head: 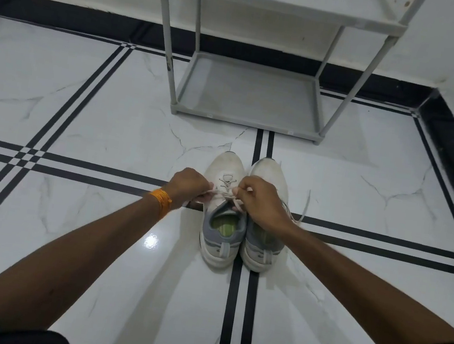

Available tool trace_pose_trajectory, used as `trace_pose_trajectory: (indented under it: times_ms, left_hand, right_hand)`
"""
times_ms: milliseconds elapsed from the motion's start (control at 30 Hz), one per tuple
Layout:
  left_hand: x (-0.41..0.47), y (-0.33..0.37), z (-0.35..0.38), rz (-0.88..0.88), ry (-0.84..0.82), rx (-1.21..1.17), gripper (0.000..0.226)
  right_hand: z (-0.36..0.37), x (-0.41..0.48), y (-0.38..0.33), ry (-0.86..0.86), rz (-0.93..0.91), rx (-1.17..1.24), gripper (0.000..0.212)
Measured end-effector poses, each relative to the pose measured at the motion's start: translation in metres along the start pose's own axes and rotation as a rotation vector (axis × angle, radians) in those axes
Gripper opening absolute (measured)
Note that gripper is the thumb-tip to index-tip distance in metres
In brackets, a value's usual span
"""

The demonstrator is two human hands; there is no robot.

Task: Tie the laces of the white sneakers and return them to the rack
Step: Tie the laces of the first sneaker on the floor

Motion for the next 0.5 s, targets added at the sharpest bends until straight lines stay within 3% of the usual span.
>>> trace_pose_trajectory:
  times_ms: [167, 333, 500]
  left_hand:
    - [-0.002, -0.003, 0.005, 0.227, 0.164, 0.343, 0.027]
    - [-0.001, -0.009, 0.004, 0.275, 0.189, 0.501, 0.03]
    - [0.001, -0.009, 0.004, 0.308, 0.252, 0.621, 0.029]
  right_hand:
    - [-0.003, -0.011, 0.005, 0.018, -0.013, 0.054, 0.018]
    - [-0.014, -0.006, 0.033, 0.014, 0.165, 0.221, 0.015]
    - [-0.018, -0.015, 0.035, -0.109, 0.17, 0.245, 0.017]
Point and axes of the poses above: each hand's wrist, its own x-axis towards the middle knuckle, its own z-axis out of the palm, y = z × x, the point moved 2 cm from there along x, towards the middle knuckle, and after that the axes turned 2 degrees about z, right-handed, at the moved point
